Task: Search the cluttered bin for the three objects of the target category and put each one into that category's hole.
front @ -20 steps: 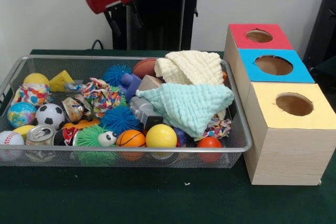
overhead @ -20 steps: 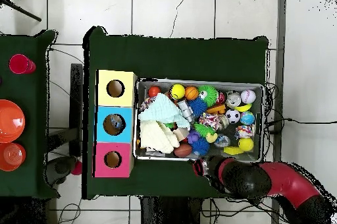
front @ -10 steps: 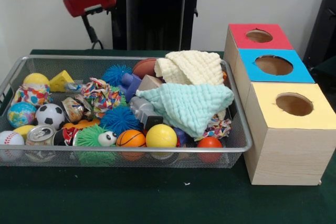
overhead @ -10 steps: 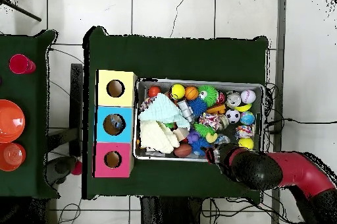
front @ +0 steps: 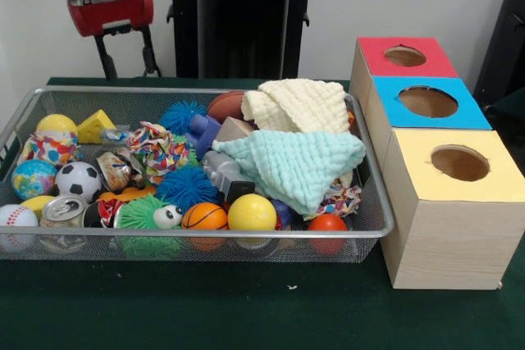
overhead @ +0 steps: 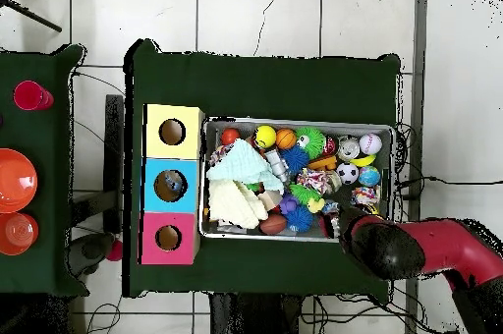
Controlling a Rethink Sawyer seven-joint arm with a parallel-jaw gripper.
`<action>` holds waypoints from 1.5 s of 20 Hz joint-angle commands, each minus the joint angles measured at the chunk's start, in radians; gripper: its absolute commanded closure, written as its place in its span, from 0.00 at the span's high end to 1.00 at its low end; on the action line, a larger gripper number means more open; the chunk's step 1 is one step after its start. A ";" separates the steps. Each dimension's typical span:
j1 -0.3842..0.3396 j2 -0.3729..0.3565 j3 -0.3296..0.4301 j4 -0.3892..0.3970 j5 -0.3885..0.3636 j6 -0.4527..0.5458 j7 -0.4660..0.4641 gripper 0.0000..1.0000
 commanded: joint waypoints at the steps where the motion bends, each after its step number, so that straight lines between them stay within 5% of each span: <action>1: 0.054 0.038 -0.017 -0.097 -0.197 0.019 -0.312 1.00; 11: 0.101 0.155 -0.130 -0.115 -0.438 -0.107 -0.130 1.00; 30: -0.031 0.221 -0.072 -0.134 -0.383 -0.047 -0.403 1.00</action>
